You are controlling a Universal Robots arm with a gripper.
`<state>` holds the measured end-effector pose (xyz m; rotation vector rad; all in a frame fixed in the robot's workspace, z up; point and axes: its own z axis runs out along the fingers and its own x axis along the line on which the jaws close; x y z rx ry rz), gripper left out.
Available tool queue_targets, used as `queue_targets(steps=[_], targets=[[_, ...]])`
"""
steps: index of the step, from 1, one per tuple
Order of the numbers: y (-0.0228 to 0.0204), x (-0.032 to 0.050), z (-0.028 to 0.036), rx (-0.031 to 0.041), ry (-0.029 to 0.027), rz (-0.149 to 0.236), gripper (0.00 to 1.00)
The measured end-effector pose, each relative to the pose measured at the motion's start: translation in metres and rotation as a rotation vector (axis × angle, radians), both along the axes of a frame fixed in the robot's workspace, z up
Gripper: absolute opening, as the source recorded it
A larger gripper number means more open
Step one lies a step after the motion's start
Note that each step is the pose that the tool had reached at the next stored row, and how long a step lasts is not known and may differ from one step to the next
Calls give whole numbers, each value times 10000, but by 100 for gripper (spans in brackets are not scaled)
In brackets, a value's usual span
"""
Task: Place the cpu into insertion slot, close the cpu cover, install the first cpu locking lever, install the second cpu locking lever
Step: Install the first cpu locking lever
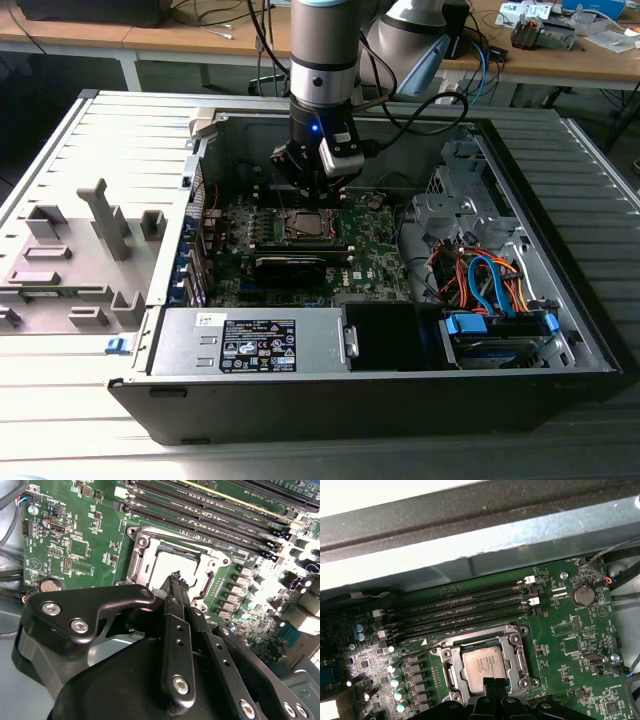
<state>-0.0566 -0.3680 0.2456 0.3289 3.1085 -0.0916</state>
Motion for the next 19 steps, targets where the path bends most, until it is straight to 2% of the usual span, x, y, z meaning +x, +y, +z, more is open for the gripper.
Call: queue_targets(steps=[19], targets=[[0,0,0,0,0,199,11]])
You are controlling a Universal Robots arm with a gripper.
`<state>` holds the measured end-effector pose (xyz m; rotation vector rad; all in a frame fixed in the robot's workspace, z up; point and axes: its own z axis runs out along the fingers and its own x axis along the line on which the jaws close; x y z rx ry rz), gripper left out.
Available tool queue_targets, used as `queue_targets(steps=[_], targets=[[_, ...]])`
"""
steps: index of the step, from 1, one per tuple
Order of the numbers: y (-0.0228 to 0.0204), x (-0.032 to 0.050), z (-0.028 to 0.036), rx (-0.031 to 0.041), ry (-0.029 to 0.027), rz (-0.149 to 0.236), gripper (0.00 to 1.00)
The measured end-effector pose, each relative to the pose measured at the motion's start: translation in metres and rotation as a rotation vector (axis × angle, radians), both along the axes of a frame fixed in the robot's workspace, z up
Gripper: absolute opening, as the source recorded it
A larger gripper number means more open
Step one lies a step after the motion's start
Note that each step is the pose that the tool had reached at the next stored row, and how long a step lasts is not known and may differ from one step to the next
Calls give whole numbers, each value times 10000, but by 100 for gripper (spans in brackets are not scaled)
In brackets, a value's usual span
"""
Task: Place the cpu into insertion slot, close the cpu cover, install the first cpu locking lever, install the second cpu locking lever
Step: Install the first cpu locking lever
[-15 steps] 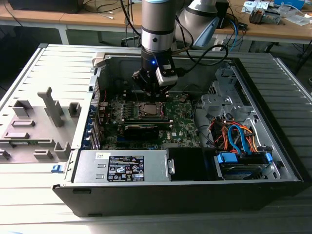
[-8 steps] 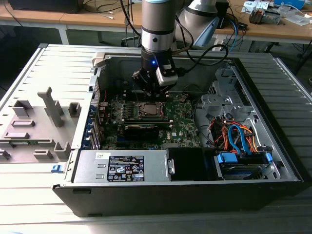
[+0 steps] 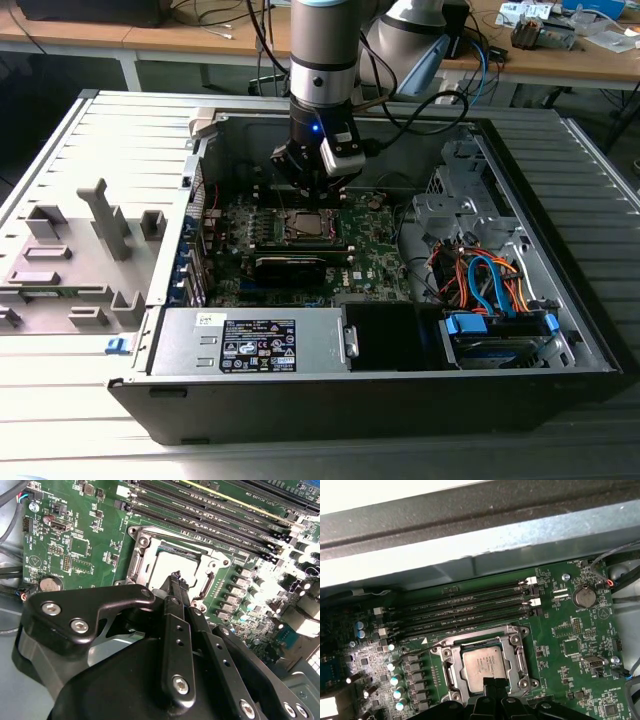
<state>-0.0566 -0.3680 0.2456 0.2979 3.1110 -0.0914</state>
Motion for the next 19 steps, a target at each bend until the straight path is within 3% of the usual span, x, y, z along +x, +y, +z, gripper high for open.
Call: queue_targets(steps=[19], targets=[[0,0,0,1,0,283,11]])
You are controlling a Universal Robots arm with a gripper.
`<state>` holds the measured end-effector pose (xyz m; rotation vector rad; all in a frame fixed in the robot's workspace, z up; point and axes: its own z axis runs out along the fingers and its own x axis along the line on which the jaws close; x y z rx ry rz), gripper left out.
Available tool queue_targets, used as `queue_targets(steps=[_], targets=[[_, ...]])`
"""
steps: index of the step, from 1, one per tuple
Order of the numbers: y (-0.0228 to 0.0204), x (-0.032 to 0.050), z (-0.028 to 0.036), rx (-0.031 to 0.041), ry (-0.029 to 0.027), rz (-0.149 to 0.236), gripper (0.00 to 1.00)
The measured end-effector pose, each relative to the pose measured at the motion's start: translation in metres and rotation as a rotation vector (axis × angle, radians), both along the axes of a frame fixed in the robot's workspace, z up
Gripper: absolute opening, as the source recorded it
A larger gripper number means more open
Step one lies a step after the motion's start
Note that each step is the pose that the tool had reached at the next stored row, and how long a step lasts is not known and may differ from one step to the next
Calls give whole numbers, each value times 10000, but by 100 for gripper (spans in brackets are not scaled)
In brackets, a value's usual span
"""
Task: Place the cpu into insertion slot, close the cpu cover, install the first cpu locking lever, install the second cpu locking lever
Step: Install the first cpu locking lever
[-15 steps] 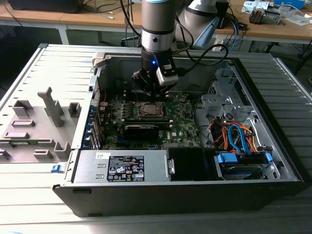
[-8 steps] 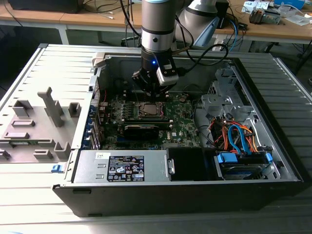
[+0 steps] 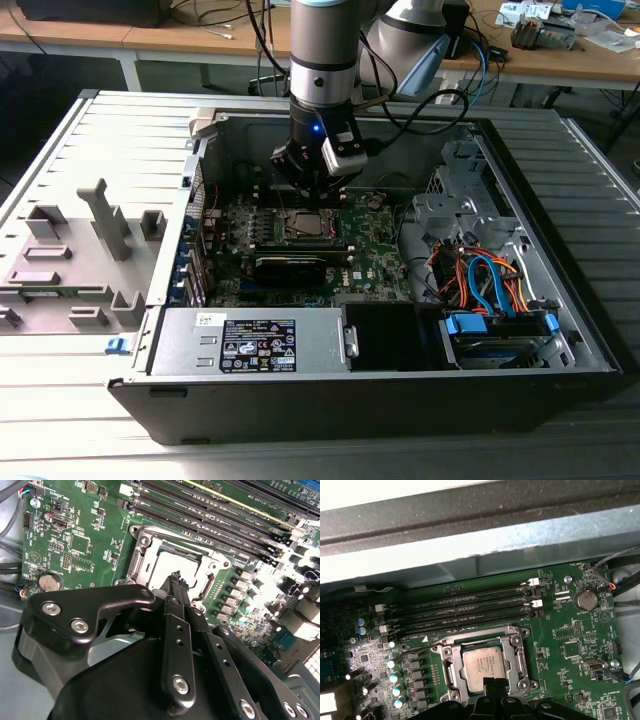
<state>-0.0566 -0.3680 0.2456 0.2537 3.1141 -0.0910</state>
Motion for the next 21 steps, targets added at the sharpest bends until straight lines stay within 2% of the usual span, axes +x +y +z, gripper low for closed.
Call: queue_targets(steps=[21], targets=[[0,0,0,0,0,221,11]])
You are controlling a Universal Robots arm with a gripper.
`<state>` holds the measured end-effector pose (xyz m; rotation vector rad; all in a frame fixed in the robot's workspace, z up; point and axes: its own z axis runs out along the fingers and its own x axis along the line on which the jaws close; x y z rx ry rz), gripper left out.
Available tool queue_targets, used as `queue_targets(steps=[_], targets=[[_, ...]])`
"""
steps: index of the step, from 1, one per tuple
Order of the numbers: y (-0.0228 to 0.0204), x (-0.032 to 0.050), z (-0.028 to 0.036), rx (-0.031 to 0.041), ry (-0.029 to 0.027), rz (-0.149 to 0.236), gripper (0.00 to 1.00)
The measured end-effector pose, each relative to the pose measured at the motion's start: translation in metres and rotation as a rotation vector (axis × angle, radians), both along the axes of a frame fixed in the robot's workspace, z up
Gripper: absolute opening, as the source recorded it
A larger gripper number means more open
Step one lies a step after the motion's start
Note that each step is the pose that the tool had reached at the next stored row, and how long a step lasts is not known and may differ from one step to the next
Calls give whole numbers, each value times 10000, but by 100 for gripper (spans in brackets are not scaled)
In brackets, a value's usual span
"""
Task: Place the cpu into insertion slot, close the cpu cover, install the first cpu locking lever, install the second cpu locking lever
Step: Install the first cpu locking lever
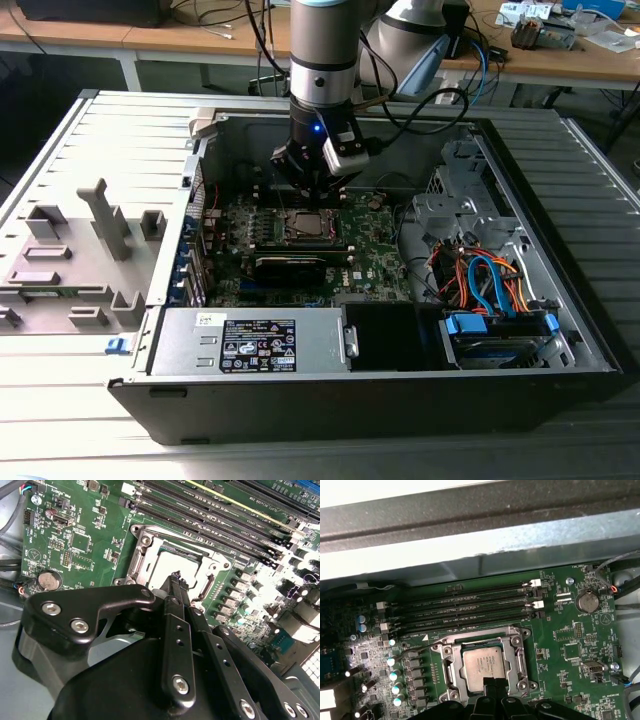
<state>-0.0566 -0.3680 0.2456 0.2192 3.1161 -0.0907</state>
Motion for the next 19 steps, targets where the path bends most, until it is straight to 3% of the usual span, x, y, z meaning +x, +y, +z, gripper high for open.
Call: queue_targets(steps=[19], targets=[[0,0,0,0,0,235,11]])
